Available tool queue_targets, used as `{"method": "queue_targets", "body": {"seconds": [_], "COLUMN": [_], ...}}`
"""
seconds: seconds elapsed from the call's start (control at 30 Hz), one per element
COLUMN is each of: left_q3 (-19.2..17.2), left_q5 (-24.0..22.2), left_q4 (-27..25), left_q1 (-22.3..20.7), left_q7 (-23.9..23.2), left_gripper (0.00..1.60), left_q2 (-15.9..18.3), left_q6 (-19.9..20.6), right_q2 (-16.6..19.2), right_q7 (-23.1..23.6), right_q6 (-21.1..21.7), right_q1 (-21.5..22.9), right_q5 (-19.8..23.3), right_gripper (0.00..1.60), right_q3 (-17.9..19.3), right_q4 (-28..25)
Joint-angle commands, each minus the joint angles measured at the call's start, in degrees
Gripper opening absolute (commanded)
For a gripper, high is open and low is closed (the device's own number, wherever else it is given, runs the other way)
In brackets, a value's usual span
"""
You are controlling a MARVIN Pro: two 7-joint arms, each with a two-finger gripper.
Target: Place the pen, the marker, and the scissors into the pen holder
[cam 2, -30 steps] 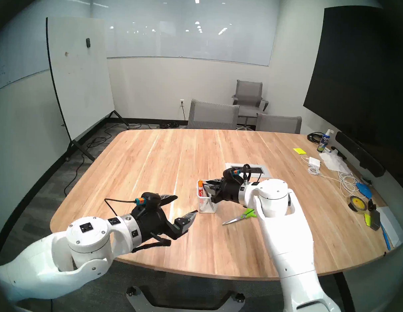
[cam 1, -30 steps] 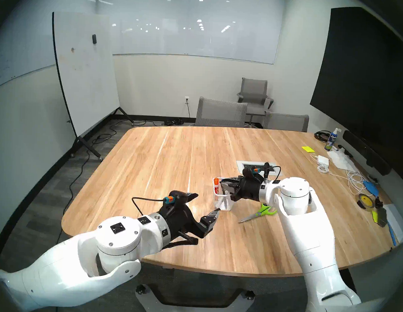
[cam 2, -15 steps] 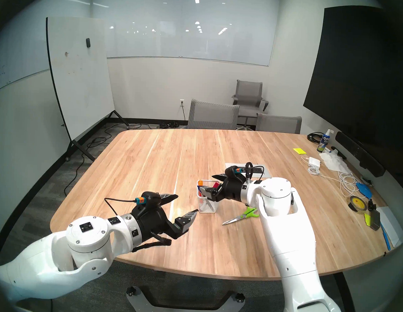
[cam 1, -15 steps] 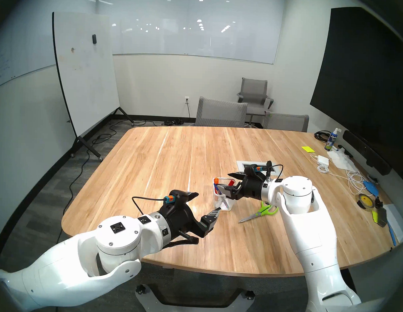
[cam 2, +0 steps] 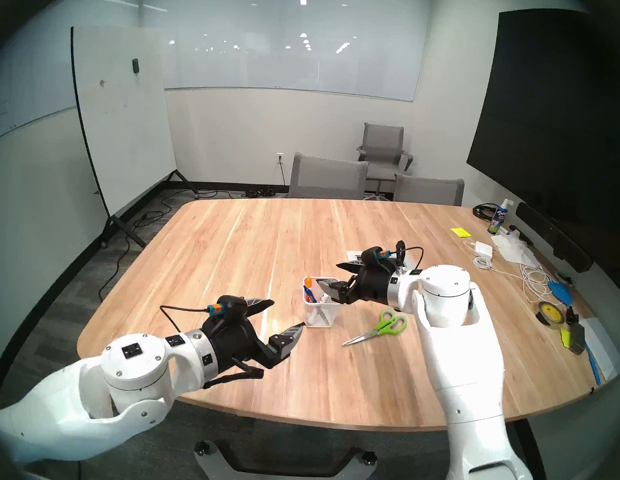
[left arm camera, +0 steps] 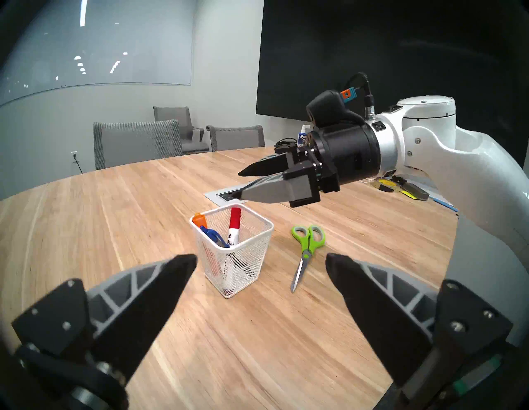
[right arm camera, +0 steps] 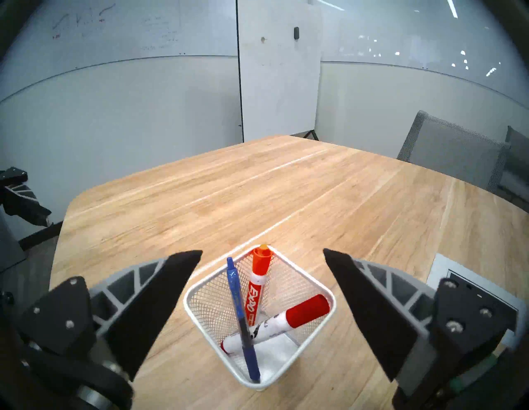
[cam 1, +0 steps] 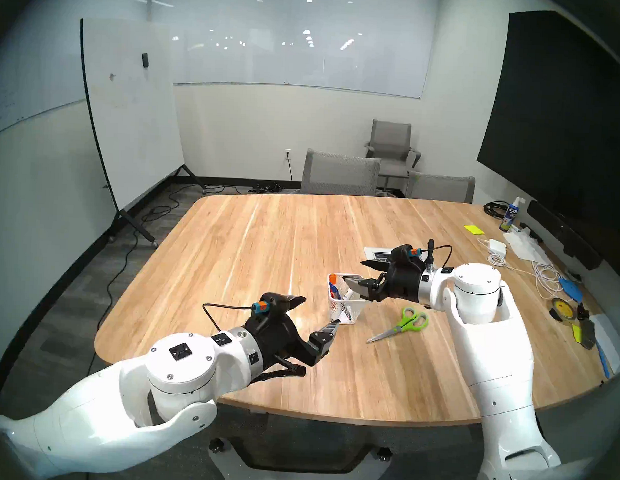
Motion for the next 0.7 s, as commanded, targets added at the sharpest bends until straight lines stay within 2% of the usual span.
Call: {"method": "queue_targets", "body": {"seconds": [0.0,0.3,0.47,0.67], "left_q3": [-0.6,-0.7,-0.4,0.2], "left_q5": [-0.3,0.4,0.9,2.2], "left_q4": [-1.4,-1.1,-0.8,-0.5], "left_q1": [-0.1,0.6,0.2,-1.3], "left_q7": [-0.3,-0.7,-1.3,-2.6], "left_gripper": [1.60,1.60,1.60,1.60], "left_q2": [0.3,1.9,2.0,3.2], "left_q6": [-0.4,-0.6,-0.4,1.8], "right_q2": [3.5,7.6,8.3,8.6], "right_q7": [2.1,4.1,4.8,5.5], "right_q6": [-0.1,-2.3,-3.8,-4.5], "right_q1": [0.1,-3.1,-3.3,-3.5], "right_q5": [0.1,-1.9,-2.8,-3.8], "right_gripper": [1.60,1.60,1.60,1.60], "right_q3": [2.0,3.5,4.1,4.5], "right_q4": [-1.7,-0.2,1.2,1.6]}}
